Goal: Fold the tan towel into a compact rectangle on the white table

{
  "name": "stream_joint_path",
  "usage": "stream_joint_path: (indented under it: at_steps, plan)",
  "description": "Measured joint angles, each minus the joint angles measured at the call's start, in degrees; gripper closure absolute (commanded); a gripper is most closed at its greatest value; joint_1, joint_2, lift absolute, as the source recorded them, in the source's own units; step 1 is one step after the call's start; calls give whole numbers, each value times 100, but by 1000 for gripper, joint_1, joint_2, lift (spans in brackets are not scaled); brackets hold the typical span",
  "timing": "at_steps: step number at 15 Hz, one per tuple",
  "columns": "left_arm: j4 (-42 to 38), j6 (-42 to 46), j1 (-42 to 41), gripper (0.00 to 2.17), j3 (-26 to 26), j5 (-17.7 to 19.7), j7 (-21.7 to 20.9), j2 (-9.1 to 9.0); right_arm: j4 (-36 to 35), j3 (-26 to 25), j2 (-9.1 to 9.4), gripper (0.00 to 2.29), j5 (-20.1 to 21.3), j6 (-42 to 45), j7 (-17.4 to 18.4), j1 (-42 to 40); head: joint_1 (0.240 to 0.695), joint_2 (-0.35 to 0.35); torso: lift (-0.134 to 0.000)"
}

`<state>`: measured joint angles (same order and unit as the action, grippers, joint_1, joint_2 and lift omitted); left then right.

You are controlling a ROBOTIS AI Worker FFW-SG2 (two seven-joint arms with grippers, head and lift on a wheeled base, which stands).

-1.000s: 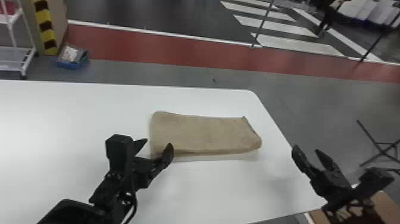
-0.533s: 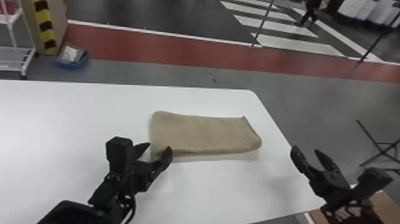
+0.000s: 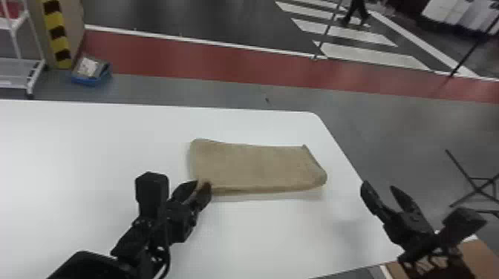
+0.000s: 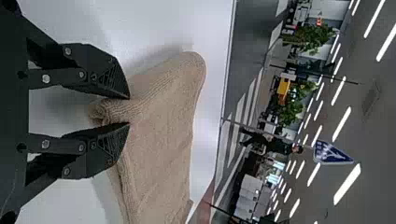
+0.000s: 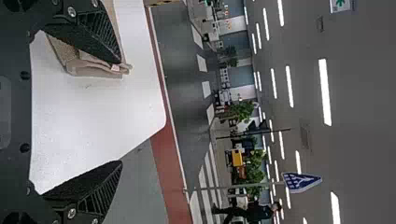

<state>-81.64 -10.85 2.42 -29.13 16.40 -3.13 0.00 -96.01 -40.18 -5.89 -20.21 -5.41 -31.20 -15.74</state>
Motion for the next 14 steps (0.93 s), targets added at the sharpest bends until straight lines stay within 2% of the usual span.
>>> stream_joint_path:
  at_steps: [5, 10, 12, 14]
  plan:
    - [-881, -409, -390, 1207, 377, -80, 56, 31, 16, 68, -1, 130, -2, 0, 0, 15, 695, -350, -125]
    - [-2026, -1222, -1003, 1207, 1049, -842, 85, 174, 17, 367, -8, 130, 55, 0, 58, 121, 695, -350, -125]
    - [-2463, -1382, -1290, 1207, 1370, -948, 81, 302, 14, 505, -12, 130, 109, -10, 76, 173, 695, -350, -125]
    - [-2869, -1442, -1624, 1207, 1752, -978, 42, 358, 12, 653, -13, 130, 136, -24, 96, 208, 695, -350, -125]
